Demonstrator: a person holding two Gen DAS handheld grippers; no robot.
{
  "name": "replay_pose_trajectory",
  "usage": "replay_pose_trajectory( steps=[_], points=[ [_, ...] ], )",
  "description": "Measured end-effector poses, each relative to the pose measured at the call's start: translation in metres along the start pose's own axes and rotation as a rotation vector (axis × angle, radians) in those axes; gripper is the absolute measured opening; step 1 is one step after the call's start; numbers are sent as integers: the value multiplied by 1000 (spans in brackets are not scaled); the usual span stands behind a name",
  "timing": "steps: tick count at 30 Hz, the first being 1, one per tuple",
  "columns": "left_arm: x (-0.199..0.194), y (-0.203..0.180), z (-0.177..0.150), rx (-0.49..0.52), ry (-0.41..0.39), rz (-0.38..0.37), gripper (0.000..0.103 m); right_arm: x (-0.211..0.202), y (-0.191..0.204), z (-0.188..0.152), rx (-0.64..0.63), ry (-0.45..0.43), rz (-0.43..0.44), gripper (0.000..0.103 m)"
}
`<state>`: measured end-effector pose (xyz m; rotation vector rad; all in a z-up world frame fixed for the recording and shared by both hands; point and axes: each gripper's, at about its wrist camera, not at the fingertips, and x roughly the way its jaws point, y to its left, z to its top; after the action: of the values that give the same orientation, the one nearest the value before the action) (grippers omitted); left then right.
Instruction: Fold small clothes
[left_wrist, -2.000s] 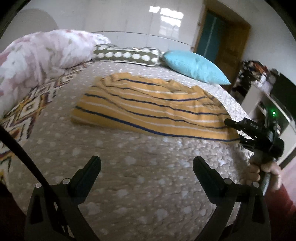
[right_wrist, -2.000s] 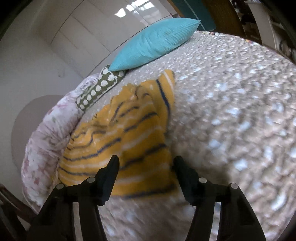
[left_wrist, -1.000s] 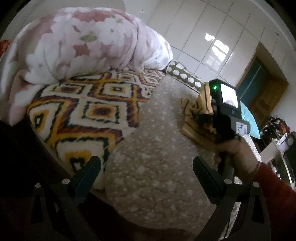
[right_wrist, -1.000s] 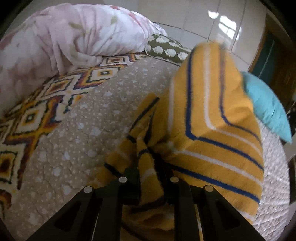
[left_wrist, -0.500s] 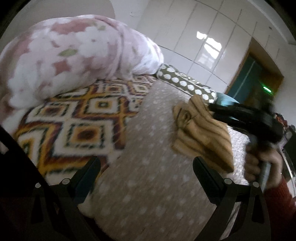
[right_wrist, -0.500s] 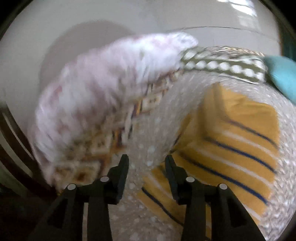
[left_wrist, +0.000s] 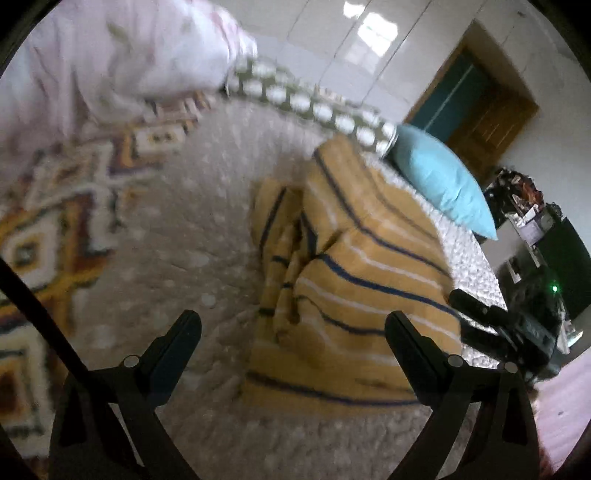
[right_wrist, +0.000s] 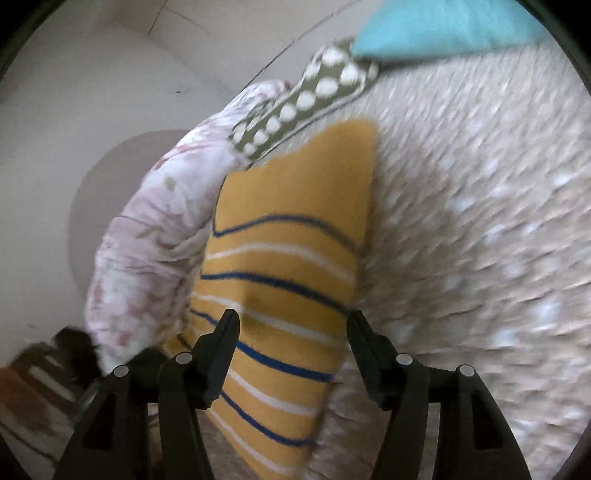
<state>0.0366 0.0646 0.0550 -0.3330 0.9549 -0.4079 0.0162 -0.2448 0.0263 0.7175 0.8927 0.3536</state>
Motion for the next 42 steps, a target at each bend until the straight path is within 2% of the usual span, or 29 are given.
replay_pose_trajectory(
  steps=[1, 2, 3, 4, 5, 7, 9, 13, 15, 16, 19, 23, 25, 27, 29, 31, 33, 36, 38, 39, 40, 42],
  points=[
    [11, 3, 1, -21, 29, -24, 98, 10, -1, 0, 4, 1, 11, 71],
    [21, 4, 1, -46, 58, -43, 92, 16, 0, 1, 5, -8, 9, 72],
    [30, 5, -2, -80, 89, -60, 61, 21, -2, 1, 18, -11, 14, 70],
    [36, 3, -5, -100, 111, -79, 43, 25, -6, 2, 56, -8, 34, 56],
    [39, -1, -8, -110, 116, -83, 43, 27, -11, 5, 84, -4, 55, 45],
    [35, -23, -13, -71, 83, -54, 31, 19, -13, 11, 109, 1, 88, 39],
    [29, -48, -17, -33, 89, -71, 29, 3, -7, 14, 56, -20, 65, 37],
    [14, -99, -27, 62, 69, -156, 30, -50, -6, 18, -23, -93, -3, 37],
    [19, -109, -35, 68, 93, -157, 32, -66, -9, 17, -74, -92, -91, 41],
    [26, -112, -40, 78, 115, -134, 32, -68, -13, 15, -82, -75, -143, 45],
    [33, -109, -52, 100, 141, -73, 31, -83, -20, 7, -116, -68, -235, 45],
    [8, -91, -60, 67, 107, -80, 23, -112, 3, 1, -203, -167, -267, 45],
    [-5, -86, -62, 69, 81, -75, 22, -114, 20, -1, -251, -182, -266, 45],
    [-19, -86, -65, 104, 42, -40, 22, -103, 38, -2, -288, -155, -244, 42],
    [-30, -86, -69, 139, 10, -1, 24, -84, 51, -2, -311, -122, -230, 25],
    [-37, -80, -71, 173, -26, 66, 41, -66, 62, 3, -328, -107, -233, 19],
    [-40, -67, -73, 189, -64, 148, 50, -46, 66, 17, -301, -120, -225, 19],
    [-35, -39, -74, 138, -73, 201, 51, -13, 64, 42, -239, -137, -253, 19],
    [-27, -19, -73, 79, -60, 206, 51, 18, 52, 51, -149, -64, -198, 19],
    [-22, -5, -75, 37, -49, 202, 52, 38, 48, 49, -104, 4, -140, 19],
    [-19, 3, -77, 15, -48, 177, 52, 60, 50, 40, -94, 87, -73, 19],
    [-21, 12, -81, -6, -85, 113, 58, 90, 66, 17, -169, 182, -58, 19]
  ],
)
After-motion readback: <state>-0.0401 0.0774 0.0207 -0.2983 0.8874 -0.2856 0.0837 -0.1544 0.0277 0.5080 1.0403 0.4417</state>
